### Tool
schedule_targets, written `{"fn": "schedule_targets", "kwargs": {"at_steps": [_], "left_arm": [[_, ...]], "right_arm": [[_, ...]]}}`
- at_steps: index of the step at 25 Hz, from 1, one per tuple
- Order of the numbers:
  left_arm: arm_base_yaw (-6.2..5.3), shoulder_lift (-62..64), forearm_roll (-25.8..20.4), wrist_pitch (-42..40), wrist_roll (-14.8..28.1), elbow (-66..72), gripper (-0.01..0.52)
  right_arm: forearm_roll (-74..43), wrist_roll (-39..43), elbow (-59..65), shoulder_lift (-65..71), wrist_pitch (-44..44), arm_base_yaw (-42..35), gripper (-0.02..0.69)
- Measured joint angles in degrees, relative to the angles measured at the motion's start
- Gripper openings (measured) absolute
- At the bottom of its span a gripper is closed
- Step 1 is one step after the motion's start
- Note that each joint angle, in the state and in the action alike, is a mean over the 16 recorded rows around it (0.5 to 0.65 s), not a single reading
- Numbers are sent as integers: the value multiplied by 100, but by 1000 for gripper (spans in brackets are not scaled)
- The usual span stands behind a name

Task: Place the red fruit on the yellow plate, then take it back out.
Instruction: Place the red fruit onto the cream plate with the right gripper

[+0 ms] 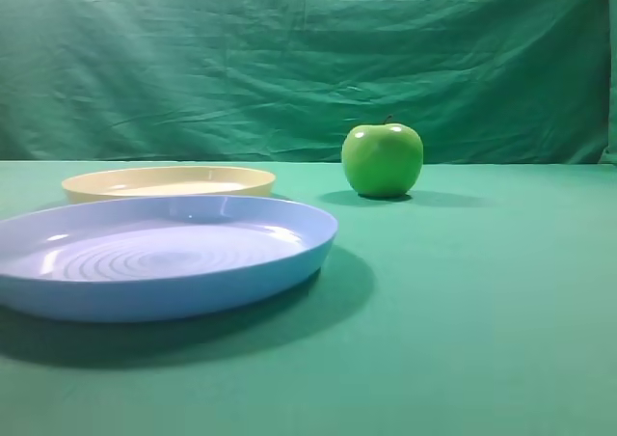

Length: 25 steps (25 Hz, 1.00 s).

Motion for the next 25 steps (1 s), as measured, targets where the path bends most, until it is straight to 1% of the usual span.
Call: {"fn": "schedule_targets", "kwargs": {"at_steps": [6, 10, 13, 21, 23, 25], "left_arm": [[0, 0, 0, 0, -4, 0, 0], [0, 0, 0, 0, -7, 0, 0], [0, 0, 0, 0, -8, 0, 0], [0, 0, 0, 0, -8, 0, 0], [0, 0, 0, 0, -8, 0, 0], [0, 0, 0, 0, -8, 0, 0]], "right_arm": [[-283, -13, -778, 1101, -107, 342, 207], [-409, -16, -989, 1574, -209, 425, 249], [-439, -18, -1034, 1790, -286, 442, 312], [-472, -15, -1040, 1951, -371, 436, 538], [-489, -9, -1040, 1885, -327, 419, 577], [-513, 18, -1040, 1774, -229, 396, 593]]}}
